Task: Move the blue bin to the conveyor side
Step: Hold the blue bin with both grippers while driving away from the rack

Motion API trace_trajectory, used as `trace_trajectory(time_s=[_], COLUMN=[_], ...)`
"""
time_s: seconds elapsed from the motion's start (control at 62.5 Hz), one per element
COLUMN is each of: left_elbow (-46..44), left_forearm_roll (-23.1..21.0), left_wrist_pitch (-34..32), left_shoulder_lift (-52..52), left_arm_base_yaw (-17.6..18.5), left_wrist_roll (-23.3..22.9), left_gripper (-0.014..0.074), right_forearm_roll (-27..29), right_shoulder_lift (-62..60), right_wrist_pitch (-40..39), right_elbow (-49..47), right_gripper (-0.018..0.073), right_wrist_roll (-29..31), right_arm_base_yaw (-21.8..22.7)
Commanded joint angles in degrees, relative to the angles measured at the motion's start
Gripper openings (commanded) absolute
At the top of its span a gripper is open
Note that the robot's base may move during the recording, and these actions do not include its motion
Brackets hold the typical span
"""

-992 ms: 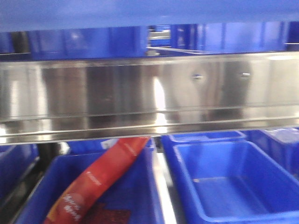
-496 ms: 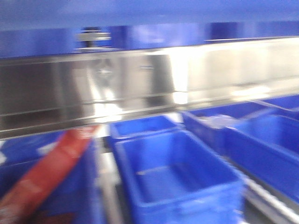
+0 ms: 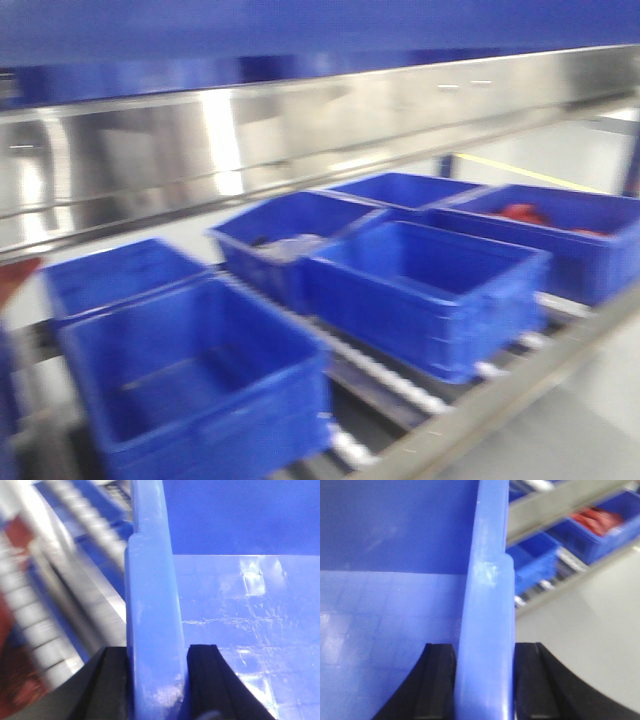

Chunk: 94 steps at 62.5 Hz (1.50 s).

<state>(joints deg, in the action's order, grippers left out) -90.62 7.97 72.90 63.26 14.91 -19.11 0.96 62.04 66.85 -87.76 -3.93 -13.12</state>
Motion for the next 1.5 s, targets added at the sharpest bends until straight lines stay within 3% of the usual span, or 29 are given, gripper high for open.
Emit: trace_trajectory(time_s=[0.0, 1.488], left_elbow=[-0.78, -0.78], left_forearm_roll=[0.29, 0.29], left_wrist_pitch=[-5.42, -5.42], left_shoulder_lift=[-0.94, -0.94], left_arm_base_yaw=[0.46, 0.46], left_wrist_roll=[0.75, 0.75], left_gripper=[-0.0019, -0.0019], right_forearm_roll=[-0.96, -0.96], right_shoulder_lift=[-1.16, -1.16], right_wrist_pitch=[-6.02, -6.02], right_elbow=[-0.74, -0.74], right_gripper=[-0.0088, -0.0088], right_wrist_roll=[0.78, 0.78], right_arm_base_yaw=[0.07, 0.07])
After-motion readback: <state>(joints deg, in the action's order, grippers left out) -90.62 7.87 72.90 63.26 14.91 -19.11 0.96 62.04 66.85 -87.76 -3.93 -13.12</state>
